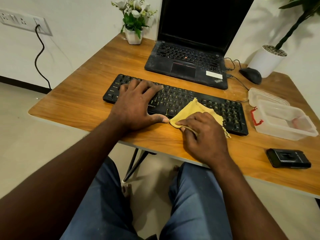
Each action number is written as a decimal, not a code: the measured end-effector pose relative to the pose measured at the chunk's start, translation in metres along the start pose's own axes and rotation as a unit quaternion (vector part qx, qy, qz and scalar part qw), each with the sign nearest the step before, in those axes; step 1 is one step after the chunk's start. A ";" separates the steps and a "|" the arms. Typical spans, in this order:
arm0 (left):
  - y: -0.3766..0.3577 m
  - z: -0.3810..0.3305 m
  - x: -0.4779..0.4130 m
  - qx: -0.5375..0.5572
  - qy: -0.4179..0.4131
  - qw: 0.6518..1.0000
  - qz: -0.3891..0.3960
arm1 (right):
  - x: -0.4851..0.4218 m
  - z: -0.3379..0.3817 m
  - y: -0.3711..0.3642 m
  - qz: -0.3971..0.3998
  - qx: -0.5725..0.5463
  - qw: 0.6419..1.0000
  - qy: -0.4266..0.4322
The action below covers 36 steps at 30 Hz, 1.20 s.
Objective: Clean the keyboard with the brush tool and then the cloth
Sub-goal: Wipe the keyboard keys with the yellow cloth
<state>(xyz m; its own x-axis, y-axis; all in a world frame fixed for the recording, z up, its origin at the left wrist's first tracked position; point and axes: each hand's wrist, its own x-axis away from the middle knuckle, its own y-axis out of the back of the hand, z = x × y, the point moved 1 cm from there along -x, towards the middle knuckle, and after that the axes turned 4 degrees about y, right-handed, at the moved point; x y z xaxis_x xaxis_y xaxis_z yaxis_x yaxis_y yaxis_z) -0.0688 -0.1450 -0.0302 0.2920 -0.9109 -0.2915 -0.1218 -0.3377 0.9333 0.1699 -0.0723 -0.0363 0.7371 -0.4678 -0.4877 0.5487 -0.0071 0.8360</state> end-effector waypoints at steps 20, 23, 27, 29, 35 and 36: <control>-0.001 -0.007 0.000 -0.044 -0.030 0.999 0.012 | -0.003 0.002 -0.001 -0.083 0.046 0.992 -0.087; -0.003 -0.014 -0.001 -0.045 -0.042 0.998 0.013 | -0.003 0.002 -0.002 -0.075 0.030 0.994 -0.075; -0.009 -0.034 -0.006 -0.053 -0.058 0.997 0.012 | -0.006 -0.003 0.000 -0.175 0.018 0.972 -0.153; -0.012 -0.041 -0.008 -0.058 -0.067 0.996 0.011 | -0.009 -0.003 -0.001 -0.187 0.024 0.965 -0.181; -0.016 -0.040 -0.008 -0.058 -0.068 0.996 -0.008 | -0.035 0.001 -0.001 -0.110 0.033 0.973 -0.202; -0.017 -0.040 -0.008 -0.058 -0.063 0.996 -0.008 | -0.045 0.000 0.000 -0.093 0.031 0.973 -0.207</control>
<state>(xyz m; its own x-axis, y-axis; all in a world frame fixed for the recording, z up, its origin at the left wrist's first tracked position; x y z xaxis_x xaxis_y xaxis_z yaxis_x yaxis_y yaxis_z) -0.0315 -0.1227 -0.0351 0.1699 -0.9304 -0.3247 -0.0050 -0.3303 0.9438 0.1367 -0.0511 -0.0149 0.3979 -0.7689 -0.5005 0.6230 -0.1740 0.7626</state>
